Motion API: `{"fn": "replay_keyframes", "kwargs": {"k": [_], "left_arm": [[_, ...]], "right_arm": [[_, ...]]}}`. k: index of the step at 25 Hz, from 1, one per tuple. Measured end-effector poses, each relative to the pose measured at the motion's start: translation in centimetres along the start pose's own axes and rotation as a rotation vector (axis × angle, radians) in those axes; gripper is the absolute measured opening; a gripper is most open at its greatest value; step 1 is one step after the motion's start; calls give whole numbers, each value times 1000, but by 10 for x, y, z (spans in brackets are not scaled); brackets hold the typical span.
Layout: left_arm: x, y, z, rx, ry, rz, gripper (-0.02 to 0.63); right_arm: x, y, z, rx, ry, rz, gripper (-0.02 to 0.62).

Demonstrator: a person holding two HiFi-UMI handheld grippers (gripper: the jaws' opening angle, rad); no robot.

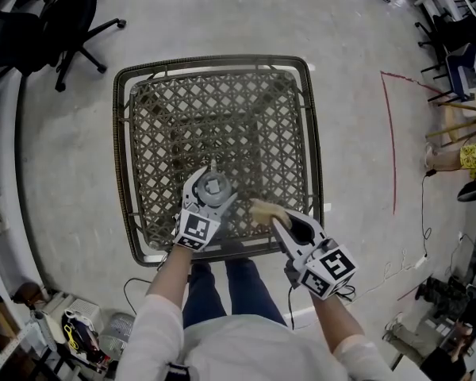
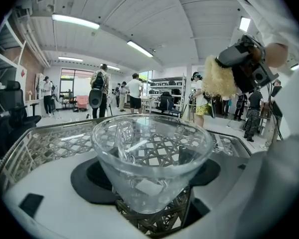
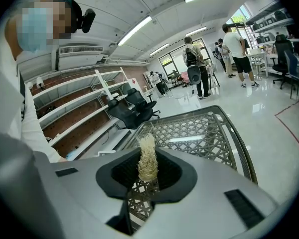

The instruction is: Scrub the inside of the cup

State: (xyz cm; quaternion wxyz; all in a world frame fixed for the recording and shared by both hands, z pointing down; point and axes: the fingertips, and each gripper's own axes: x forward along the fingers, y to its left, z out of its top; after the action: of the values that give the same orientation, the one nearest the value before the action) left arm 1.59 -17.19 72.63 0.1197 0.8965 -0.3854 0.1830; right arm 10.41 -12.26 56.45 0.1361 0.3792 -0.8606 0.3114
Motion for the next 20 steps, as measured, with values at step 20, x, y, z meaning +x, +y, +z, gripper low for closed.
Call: {"fn": "replay_keyframes", "kwargs": {"k": [20], "left_arm": [[-36,-1,22,15,-67,-1,393]], "right_arm": [[-1,23,5,-9,-32,23,86]]}}
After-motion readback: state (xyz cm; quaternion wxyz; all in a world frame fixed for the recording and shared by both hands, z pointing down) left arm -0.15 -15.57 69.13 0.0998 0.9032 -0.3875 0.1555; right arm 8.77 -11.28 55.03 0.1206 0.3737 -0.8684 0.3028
